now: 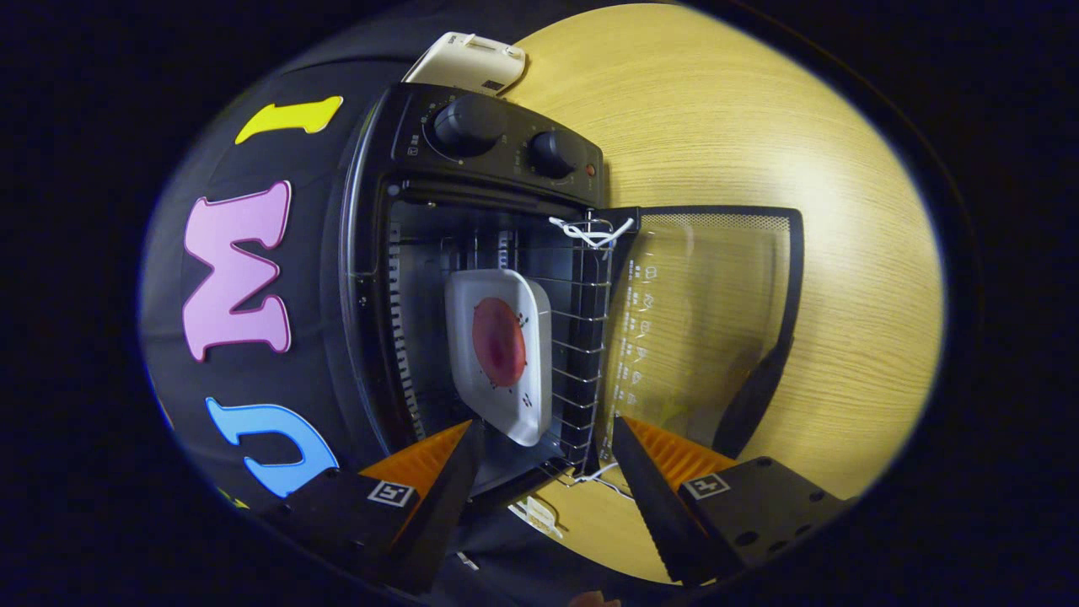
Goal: Open the toaster oven, put the food inside, and close the toaster oven door.
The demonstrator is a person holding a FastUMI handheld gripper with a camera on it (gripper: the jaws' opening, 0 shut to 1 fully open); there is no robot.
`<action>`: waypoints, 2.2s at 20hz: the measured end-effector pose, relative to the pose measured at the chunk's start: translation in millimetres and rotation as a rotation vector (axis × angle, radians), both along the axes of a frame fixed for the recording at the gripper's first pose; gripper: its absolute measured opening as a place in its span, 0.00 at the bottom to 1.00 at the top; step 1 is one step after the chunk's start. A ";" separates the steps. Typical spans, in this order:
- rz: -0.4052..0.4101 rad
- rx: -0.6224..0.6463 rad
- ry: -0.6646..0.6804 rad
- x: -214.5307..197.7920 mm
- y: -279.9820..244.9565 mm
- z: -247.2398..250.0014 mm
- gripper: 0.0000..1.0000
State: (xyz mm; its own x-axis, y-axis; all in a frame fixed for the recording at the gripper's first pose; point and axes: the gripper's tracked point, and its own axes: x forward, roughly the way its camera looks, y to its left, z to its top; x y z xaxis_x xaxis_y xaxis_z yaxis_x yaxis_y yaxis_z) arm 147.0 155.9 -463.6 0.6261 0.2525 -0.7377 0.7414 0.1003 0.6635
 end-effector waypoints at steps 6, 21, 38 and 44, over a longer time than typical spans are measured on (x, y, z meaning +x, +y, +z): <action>0.432 -0.371 -0.205 -41.8 -19.2 17.2 0.98; 1.101 -0.780 -0.026 -149.4 -36.5 -56.5 0.99; 1.142 -0.885 0.027 -115.7 -21.3 -95.5 0.99; 1.095 -0.916 -0.051 -120.3 -21.3 -64.4 0.99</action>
